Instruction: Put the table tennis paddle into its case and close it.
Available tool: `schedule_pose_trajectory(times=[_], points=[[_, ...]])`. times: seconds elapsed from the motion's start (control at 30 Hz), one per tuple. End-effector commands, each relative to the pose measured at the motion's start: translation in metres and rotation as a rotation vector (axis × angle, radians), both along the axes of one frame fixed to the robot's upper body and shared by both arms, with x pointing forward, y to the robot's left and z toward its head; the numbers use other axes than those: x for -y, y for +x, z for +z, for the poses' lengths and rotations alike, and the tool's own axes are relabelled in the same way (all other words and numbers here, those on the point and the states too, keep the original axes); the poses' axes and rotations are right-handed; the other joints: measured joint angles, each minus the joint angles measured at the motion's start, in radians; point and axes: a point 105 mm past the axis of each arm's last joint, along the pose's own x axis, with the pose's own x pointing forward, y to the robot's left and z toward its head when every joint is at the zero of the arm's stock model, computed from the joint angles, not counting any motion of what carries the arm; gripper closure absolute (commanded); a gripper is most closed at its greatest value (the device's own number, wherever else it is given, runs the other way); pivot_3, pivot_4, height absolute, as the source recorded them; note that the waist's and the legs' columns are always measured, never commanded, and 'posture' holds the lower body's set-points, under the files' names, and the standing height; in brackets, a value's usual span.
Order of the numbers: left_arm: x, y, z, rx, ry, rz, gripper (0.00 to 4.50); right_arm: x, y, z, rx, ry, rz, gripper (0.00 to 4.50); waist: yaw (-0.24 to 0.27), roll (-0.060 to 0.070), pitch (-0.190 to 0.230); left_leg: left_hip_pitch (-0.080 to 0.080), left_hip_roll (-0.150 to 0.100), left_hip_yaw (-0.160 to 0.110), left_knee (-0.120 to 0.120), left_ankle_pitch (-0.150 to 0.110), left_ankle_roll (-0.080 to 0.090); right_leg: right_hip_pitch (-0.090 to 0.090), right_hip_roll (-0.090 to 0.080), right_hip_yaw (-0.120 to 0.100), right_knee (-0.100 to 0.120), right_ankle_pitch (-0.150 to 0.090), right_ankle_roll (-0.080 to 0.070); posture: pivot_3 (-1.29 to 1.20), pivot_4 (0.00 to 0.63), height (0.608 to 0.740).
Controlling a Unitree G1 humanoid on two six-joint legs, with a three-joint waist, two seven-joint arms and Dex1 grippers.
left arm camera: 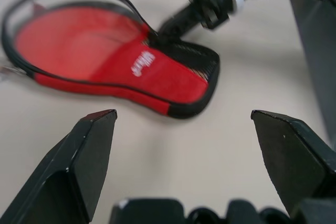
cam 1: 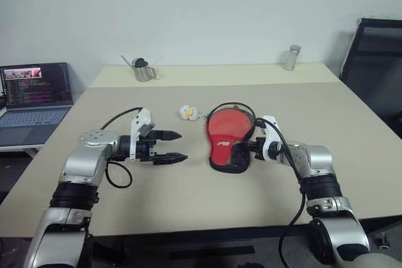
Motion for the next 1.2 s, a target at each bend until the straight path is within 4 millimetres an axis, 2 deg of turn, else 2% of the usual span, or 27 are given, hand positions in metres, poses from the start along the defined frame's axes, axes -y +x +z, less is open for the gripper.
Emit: schedule_pose_trajectory(times=[0.03, 0.17, 0.4, 0.7, 0.9, 1.2], points=[[0.003, -0.013, 0.009, 0.016, -0.001, -0.058, 0.00, -0.023, -0.017, 0.012, 0.021, 0.040, 0.123, 4.48, 0.002, 0.000, 0.000, 0.000, 0.000, 0.000, 0.000, 0.000, 0.000, 0.000, 0.000, 0.000, 0.000, 0.000, 0.000, 0.00, 0.150, 0.740], [0.003, -0.024, 0.004, 0.006, 0.016, -0.084, 0.00, -0.031, -0.032, 0.009, 0.011, 0.030, 0.174, 4.48, 0.008, 0.000, 0.000, 0.000, 0.000, 0.000, 0.000, 0.000, 0.000, 0.000, 0.000, 0.000, 0.000, 0.000, 0.000, 0.00, 0.150, 0.740], [0.002, -0.029, 0.004, 0.006, 0.022, -0.101, 0.00, -0.037, -0.059, 0.001, -0.035, 0.037, 0.183, 4.48, 0.019, 0.000, 0.000, 0.000, 0.000, -0.001, 0.000, 0.000, 0.000, 0.000, 0.000, -0.001, 0.000, 0.000, 0.000, 0.00, 0.150, 0.740], [0.006, -0.035, 0.002, -0.009, 0.024, -0.127, 0.00, -0.013, -0.096, -0.014, -0.131, 0.053, 0.027, 4.48, 0.028, 0.000, 0.000, -0.001, 0.000, -0.001, 0.000, 0.000, 0.000, 0.001, 0.000, -0.001, -0.002, 0.000, 0.000, 0.00, 0.150, 0.740], [0.011, -0.036, 0.002, -0.011, 0.021, -0.153, 0.00, -0.010, -0.108, -0.017, -0.165, 0.063, -0.029, 4.48, 0.034, 0.000, 0.000, 0.000, 0.000, -0.002, 0.000, 0.000, 0.000, 0.002, -0.001, -0.002, -0.002, 0.000, 0.000, 0.00, 0.150, 0.740], [0.011, -0.038, 0.003, -0.010, 0.026, -0.173, 0.00, -0.010, -0.116, -0.017, -0.162, 0.076, -0.041, 4.48, 0.036, 0.000, 0.000, 0.000, 0.000, -0.002, 0.000, 0.000, 0.000, 0.002, 0.000, -0.002, -0.003, 0.000, 0.000, 0.00, 0.150, 0.740]])
